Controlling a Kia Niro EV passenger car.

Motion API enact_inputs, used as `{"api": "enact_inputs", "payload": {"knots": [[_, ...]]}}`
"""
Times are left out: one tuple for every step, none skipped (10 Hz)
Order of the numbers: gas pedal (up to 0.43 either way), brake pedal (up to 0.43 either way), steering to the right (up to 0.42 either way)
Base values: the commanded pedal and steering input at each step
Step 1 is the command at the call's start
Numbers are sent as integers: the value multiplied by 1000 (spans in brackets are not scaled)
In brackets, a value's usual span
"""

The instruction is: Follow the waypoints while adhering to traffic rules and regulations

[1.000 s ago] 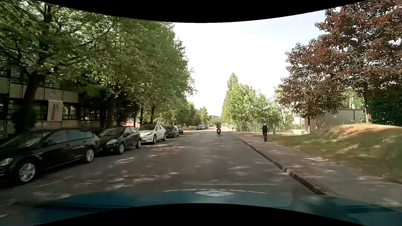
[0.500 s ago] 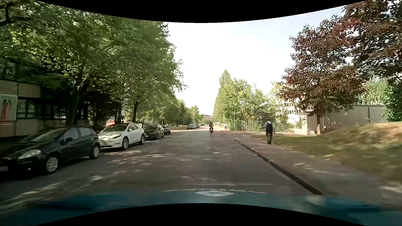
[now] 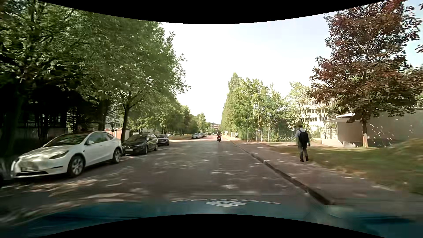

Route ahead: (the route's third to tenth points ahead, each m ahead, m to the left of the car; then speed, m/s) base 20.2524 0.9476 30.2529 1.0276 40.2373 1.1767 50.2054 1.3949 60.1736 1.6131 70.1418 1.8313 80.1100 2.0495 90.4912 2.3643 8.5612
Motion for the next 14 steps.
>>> {"api": "enact_inputs", "payload": {"knots": [[209, 0, 8], [209, 0, 6], [209, 0, 6], [209, 0, 6], [209, 0, 5], [209, 0, 3], [209, 0, 0], [209, 0, -1], [209, 0, -1], [209, 0, -1], [209, 0, -1], [209, 0, -1], [209, 0, -1], [209, 0, -1]]}}
